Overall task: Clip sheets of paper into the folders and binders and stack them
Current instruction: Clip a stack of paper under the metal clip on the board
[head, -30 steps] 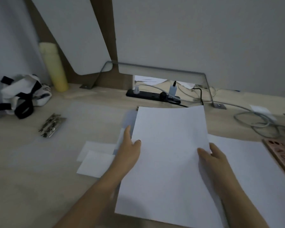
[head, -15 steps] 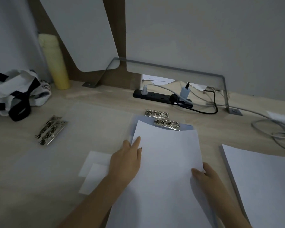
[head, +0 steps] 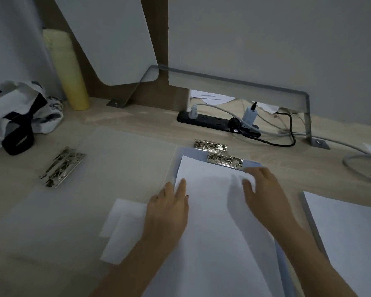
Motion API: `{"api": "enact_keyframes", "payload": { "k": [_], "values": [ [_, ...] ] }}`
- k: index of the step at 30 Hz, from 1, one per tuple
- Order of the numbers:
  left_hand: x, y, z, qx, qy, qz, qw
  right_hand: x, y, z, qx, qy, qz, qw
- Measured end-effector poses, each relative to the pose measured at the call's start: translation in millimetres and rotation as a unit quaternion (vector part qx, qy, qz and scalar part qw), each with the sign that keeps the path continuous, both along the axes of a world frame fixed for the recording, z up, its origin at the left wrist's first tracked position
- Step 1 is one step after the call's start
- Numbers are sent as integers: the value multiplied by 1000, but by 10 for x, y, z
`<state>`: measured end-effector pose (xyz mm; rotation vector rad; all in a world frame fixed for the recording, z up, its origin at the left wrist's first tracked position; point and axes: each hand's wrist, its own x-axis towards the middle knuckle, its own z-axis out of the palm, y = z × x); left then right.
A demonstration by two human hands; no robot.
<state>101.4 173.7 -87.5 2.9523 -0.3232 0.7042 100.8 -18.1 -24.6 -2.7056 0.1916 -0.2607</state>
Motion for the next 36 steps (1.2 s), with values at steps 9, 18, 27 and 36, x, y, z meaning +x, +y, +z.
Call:
{"api": "enact_keyframes", "payload": {
  "k": [9,18,27,36],
  "values": [
    [14,4,-116,-15,-73,9,997,778,326,-403,-86,-22,110,990],
    [9,3,-118,-18,-59,6,998,824,333,-630,-95,-104,75,987],
    [-1,-4,-105,-32,-58,10,998,858,324,-453,52,-149,38,987],
    [10,7,-122,-27,-68,7,997,817,-161,-265,261,-121,-159,945]
  ]
}}
